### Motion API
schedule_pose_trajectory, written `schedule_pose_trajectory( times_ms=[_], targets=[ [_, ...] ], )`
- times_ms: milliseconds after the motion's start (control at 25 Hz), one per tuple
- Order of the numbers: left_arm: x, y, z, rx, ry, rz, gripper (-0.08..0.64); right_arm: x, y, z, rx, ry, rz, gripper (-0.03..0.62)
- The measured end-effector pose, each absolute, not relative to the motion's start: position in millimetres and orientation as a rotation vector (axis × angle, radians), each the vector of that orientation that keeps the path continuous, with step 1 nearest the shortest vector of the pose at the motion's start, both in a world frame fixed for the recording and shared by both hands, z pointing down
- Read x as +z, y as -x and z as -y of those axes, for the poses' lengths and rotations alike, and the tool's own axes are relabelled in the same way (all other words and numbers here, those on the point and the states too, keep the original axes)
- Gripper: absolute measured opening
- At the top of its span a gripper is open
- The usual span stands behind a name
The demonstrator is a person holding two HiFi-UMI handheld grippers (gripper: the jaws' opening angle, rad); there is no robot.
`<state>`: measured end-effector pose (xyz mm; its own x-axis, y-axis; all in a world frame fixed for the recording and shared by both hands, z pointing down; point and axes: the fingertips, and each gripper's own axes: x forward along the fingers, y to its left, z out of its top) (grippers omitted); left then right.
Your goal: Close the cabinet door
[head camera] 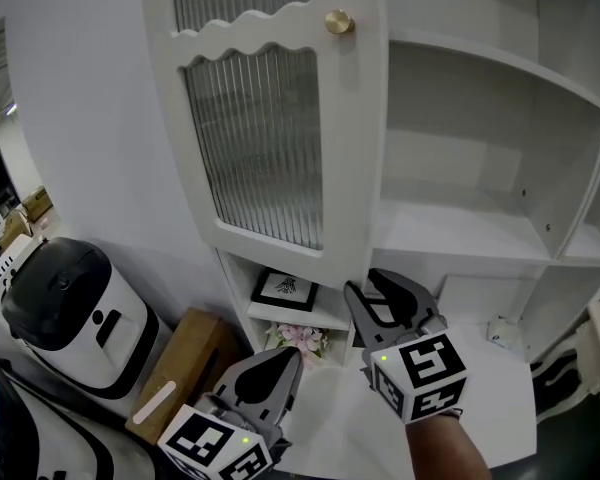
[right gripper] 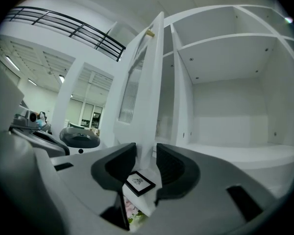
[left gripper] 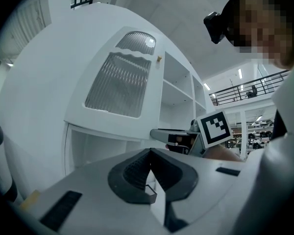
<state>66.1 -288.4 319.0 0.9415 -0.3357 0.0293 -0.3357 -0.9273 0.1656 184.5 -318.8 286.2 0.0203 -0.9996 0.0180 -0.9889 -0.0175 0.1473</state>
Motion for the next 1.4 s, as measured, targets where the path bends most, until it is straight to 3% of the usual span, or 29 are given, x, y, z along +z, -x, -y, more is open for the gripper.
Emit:
schedule_pose_trajectory(
  times_ms=[240,1400],
  targets=[
    [316.4,-77.3,297.9,0.01,-2.932,0.524,0.003,284.8,-206.0,330.8,-0.166,-2.193,2.049,0.169],
    [319.8,-87.4,331.7,0.041,-2.926,0.555,0.003,285.9,-235.4,366.4,-0.186,-2.226,2.0,0.167]
  ],
)
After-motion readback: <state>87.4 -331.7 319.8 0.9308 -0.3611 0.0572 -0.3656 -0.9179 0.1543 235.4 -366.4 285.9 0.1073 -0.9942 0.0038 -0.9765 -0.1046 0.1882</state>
